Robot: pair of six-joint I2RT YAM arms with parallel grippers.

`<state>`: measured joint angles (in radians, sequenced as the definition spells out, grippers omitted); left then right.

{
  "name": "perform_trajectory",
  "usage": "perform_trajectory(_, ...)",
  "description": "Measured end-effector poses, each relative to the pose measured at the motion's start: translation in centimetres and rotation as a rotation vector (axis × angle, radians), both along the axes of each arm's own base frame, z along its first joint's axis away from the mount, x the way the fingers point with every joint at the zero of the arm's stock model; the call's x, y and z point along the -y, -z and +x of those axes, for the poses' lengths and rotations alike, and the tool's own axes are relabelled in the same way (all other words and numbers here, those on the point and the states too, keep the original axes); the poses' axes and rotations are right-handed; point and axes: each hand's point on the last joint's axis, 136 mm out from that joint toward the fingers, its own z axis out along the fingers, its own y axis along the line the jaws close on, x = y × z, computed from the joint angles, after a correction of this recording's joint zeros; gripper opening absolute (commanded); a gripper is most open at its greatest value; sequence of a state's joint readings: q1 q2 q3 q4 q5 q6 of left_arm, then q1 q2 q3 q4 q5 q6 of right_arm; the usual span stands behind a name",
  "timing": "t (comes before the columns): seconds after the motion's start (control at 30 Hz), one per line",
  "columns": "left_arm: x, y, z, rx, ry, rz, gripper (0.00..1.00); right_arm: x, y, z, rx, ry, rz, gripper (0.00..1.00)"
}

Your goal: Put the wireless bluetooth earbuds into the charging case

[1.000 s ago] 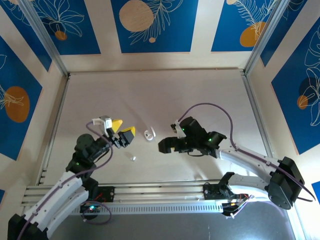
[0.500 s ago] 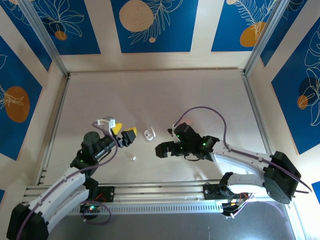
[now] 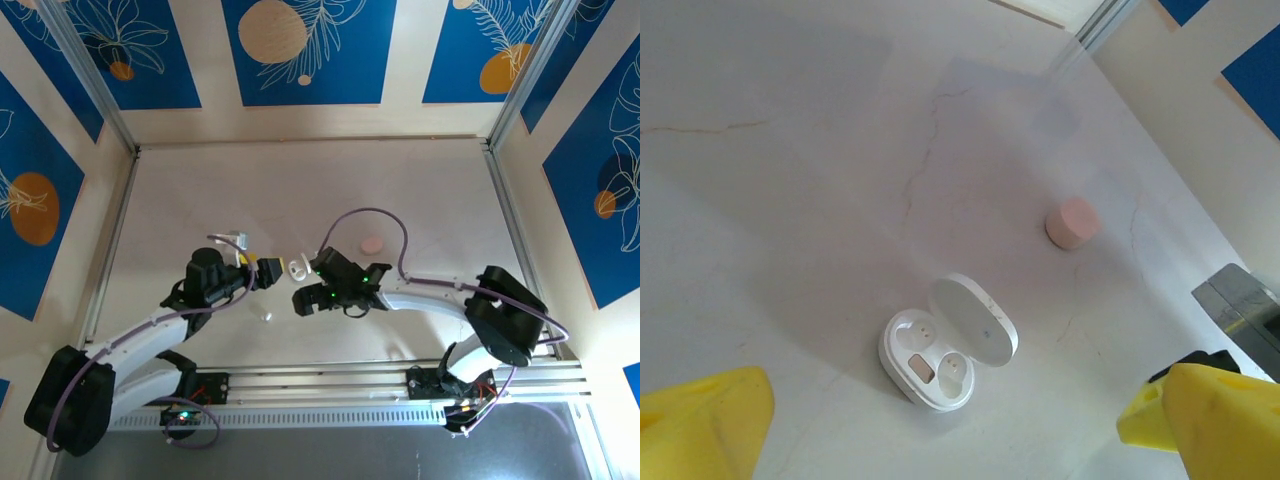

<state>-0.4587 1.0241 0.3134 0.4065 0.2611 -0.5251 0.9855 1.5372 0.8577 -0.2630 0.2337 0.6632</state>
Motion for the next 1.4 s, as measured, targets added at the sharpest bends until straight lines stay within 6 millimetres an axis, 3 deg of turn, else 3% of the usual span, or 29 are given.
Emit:
perform_trajectory(0.2, -0.4, -0.2, 0.2, 0.006, -0.019, 0.002, 1.00, -0.6, 1.0, 2.0, 0.013, 0.021, -0.123, 0.85)
perform_trajectory(0.5, -1.9, -2.4, 0.7, 0.071, -0.082, -0.020, 1.00, -0.2, 2.4, 4.4, 0.033, 0.059, -0.297, 0.77)
perform_trajectory(0.9, -2.4, -3.5, 0.6, 0.099, -0.105, -0.046, 1.00, 2.6, 2.7, 6.2, 0.055, 0.104, -0.415, 0.74)
perform_trajectory(1.4, -2.6, -3.5, 0.5, 0.101, -0.108, -0.047, 1.00, 3.6, 2.9, 8.0, 0.059, 0.126, -0.431, 0.74)
